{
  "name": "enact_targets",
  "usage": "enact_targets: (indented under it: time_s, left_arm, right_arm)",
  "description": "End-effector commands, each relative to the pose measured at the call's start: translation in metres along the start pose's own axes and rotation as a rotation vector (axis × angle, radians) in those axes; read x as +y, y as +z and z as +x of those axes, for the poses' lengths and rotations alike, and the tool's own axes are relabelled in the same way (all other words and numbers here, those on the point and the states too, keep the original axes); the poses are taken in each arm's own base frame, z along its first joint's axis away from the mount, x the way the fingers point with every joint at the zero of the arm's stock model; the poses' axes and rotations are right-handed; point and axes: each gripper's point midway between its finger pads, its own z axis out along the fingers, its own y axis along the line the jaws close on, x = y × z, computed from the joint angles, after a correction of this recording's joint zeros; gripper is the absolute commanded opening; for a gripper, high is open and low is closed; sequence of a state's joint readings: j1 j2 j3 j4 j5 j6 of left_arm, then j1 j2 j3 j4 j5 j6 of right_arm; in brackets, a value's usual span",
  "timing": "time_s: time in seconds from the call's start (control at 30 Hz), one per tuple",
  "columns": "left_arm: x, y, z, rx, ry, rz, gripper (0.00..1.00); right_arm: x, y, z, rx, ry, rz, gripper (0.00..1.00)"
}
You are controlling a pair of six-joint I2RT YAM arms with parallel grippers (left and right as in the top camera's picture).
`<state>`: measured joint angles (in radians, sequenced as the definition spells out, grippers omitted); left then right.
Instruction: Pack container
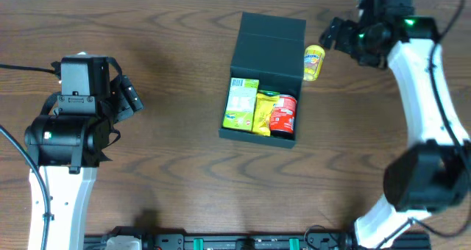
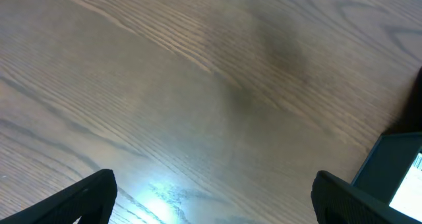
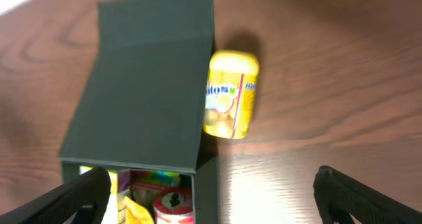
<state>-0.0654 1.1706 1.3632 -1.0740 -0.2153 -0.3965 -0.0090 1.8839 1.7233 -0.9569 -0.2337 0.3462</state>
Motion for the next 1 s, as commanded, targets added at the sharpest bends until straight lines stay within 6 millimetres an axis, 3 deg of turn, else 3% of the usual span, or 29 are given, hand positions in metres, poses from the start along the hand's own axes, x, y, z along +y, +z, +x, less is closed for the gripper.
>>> enact_targets:
  time_s: [0.0, 0.17, 0.27, 0.53, 0.97]
  left_arm:
    - [0.002, 0.003, 0.003, 0.011, -0.012, -0.010, 0.95]
    - [0.003, 0.003, 0.003, 0.011, -0.012, -0.010, 0.95]
    - [0.003, 0.003, 0.003, 0.011, -0.012, -0.010, 0.95]
    - [0.003, 0.003, 0.003, 0.011, -0.012, -0.010, 0.95]
    - [0.003, 0.003, 0.003, 0.011, -0.012, -0.010, 0.95]
  right_arm:
    - [0.013, 0.025, 0.009, 0.068, 0.059, -0.032, 0.99]
    - [0.013, 0.065, 0.011, 0.098, 0.117, -0.025, 0.99]
    - [0.002, 0.079, 0.008, 0.075, 0.177, 0.043, 0.99]
    - [-0.023, 0.084, -0.001, 0.005, 0.243, 0.178, 0.97]
    - [-0.031, 0.120, 0.012, 0.065, 0.217, 0.194, 0.99]
